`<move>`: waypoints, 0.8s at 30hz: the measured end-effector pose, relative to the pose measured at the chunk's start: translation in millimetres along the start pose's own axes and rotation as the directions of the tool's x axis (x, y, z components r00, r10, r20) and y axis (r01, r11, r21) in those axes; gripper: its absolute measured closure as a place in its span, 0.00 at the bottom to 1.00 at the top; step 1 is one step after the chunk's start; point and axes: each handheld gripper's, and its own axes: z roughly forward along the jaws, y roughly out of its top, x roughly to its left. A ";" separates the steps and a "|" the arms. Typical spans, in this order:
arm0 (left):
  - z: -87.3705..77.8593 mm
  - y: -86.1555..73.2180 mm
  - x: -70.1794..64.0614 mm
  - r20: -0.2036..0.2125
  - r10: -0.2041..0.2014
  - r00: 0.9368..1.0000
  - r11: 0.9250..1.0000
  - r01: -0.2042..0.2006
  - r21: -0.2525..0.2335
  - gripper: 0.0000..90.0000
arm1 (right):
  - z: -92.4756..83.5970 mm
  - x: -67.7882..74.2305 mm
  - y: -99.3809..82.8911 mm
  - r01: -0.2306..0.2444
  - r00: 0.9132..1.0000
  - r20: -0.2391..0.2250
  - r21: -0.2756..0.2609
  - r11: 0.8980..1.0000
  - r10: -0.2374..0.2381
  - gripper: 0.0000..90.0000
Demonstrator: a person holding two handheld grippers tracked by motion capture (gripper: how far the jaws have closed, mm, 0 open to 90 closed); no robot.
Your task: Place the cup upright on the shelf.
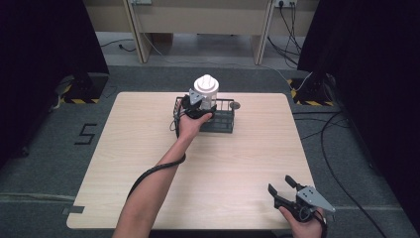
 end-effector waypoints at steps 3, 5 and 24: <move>-6.9 0.3 1.4 0.007 0.006 1.000 1.000 -0.006 -0.008 0.16 | -0.1 0.0 0.0 -0.009 1.000 -0.003 0.002 1.000 0.009 0.29; -12.4 0.8 3.0 0.010 0.013 1.000 1.000 -0.013 -0.014 0.16 | -0.2 0.0 -0.1 -0.010 1.000 -0.003 0.002 1.000 0.010 0.29; -58.5 -3.2 5.9 0.054 0.042 0.998 0.999 -0.041 -0.030 0.16 | -0.3 0.3 0.1 0.003 1.000 0.004 0.004 1.000 -0.003 0.29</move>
